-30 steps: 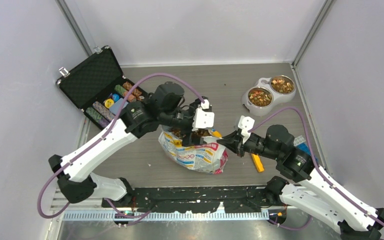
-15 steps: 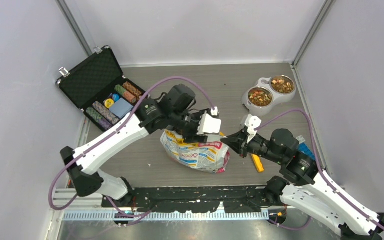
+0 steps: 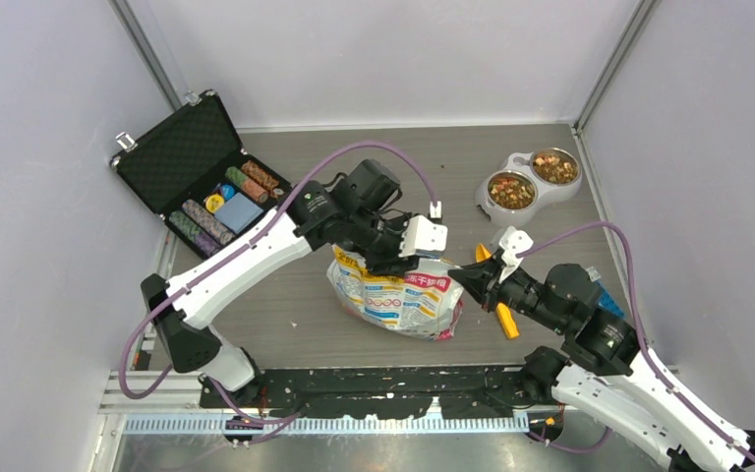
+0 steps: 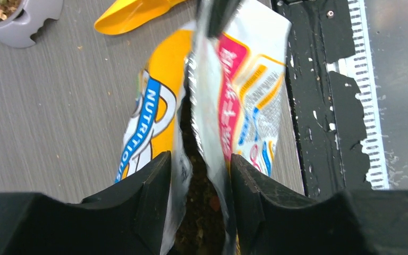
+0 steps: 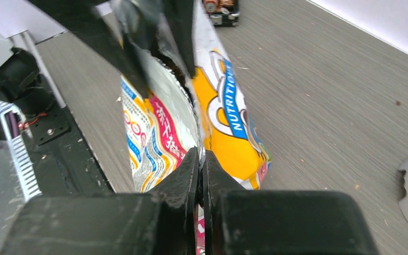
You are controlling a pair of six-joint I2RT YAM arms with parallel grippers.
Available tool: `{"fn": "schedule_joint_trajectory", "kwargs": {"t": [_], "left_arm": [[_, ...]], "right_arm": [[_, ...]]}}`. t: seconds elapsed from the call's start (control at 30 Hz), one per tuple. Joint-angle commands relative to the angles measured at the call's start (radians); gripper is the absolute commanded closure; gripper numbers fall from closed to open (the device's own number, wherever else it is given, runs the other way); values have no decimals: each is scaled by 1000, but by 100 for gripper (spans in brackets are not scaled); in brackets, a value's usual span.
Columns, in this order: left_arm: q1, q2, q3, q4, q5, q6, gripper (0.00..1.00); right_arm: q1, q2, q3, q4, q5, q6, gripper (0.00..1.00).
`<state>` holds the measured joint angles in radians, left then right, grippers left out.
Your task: Serve the pet food
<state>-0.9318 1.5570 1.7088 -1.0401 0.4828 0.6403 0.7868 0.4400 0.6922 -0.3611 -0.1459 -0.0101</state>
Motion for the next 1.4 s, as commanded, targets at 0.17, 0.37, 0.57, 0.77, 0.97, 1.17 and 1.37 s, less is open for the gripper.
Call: {"fn": "schedule_joint_trajectory", "kwargs": {"t": [0.17,0.37,0.57,0.77,0.97,1.17,1.37], "left_arm": [[15,-84,-56,-74,-39,55,67],[26,-31,11,-113,-74,21,100],[51,-78,-21,-52,-183,-113,100],[50,-162,-64,148,-621,-407,100],[48,-140,83,68,-499,-611,100],[31,-185,-30,133,-598,-635,70],[43,-273,-34,234,-736,-763,1]], "right_arm": [[-6,-150,-3,416,321,55,95],[-7,-157,29,343,377,60,95],[-7,-213,54,278,488,29,95],[-6,-259,85,216,279,-90,95],[-6,-178,116,161,17,-125,95],[-6,-101,134,136,50,-120,95],[-6,-114,127,123,-9,-109,95]]}}
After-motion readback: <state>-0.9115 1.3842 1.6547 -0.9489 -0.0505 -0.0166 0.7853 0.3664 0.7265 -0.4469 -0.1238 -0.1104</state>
